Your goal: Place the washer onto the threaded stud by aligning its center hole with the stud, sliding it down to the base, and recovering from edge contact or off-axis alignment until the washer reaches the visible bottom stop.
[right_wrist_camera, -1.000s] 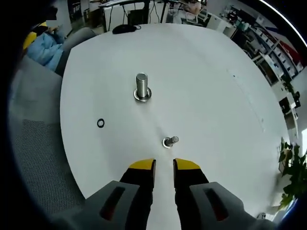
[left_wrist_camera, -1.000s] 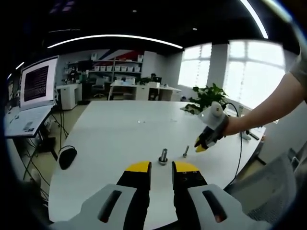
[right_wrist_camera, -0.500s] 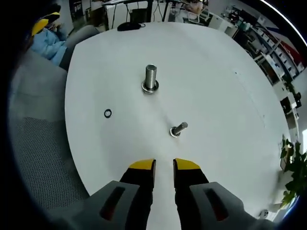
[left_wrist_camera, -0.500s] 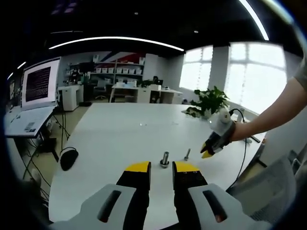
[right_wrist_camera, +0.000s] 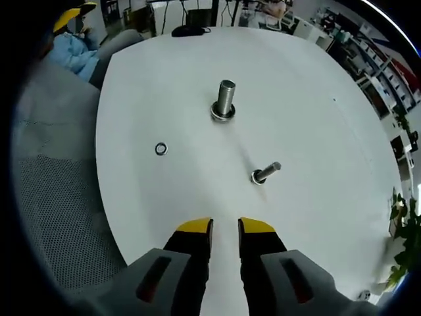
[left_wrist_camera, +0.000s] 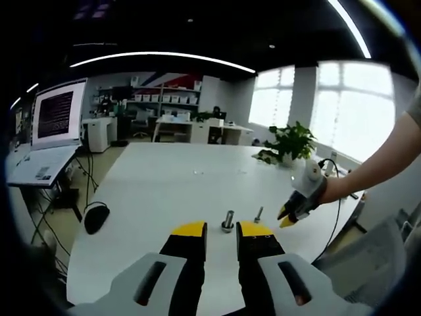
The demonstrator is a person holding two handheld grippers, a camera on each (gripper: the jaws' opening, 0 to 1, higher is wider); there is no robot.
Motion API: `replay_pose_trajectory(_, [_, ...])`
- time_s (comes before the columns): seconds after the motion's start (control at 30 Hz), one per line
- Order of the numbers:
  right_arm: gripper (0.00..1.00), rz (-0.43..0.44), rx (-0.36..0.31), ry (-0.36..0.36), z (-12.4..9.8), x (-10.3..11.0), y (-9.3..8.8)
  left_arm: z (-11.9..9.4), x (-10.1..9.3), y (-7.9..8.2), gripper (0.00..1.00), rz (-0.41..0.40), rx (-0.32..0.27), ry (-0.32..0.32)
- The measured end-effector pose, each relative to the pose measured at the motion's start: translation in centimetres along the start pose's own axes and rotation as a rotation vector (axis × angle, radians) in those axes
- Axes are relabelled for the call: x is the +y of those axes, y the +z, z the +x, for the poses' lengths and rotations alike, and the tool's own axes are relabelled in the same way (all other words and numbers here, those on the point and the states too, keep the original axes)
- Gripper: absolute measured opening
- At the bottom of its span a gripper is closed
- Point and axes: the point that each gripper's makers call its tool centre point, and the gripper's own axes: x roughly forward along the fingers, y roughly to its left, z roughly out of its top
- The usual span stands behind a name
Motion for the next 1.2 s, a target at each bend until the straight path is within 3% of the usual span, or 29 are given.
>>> replay_pose_trajectory(1.2, [0.25, -0.034, -0.021, 0.107, 3.2, 4.0, 2.6, 0.1, 0.1, -0.1, 0.15, -0.022, 0.0, -0.001])
